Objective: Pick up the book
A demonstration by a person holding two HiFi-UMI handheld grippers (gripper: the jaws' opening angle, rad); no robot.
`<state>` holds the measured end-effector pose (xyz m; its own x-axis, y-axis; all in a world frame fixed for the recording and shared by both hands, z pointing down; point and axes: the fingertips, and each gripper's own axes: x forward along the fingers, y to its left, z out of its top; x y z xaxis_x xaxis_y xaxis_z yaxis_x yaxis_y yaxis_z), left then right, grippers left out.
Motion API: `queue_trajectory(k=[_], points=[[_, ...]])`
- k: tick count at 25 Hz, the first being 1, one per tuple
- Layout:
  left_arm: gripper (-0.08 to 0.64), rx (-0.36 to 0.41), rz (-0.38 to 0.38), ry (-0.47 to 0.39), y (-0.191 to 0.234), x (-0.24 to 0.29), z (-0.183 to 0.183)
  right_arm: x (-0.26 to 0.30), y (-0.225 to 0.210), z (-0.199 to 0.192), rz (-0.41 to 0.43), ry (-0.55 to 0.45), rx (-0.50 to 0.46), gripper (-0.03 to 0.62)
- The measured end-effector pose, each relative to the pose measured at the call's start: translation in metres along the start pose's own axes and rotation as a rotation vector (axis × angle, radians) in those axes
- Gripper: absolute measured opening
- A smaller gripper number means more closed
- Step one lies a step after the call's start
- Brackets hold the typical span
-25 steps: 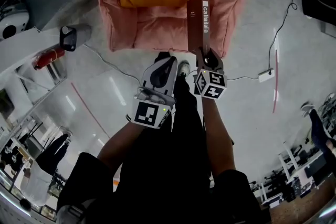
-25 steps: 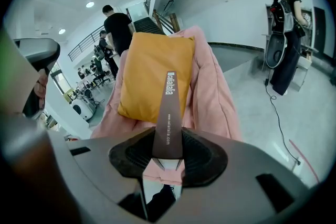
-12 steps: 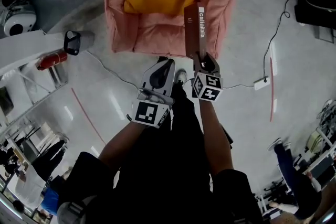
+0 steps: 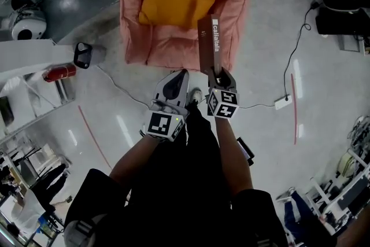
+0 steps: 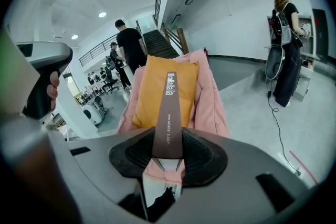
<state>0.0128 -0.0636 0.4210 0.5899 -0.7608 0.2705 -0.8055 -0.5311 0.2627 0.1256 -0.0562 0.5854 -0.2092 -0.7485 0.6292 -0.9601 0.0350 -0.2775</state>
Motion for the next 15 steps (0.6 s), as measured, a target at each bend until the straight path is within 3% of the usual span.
queue_trajectory(k=[15], points=[[0.006,0.048,0.033,-0.049,-0.044,-0.035,0.025,-0.068,0.010,0.042,0.058,-0.122,-0.007,0.146]])
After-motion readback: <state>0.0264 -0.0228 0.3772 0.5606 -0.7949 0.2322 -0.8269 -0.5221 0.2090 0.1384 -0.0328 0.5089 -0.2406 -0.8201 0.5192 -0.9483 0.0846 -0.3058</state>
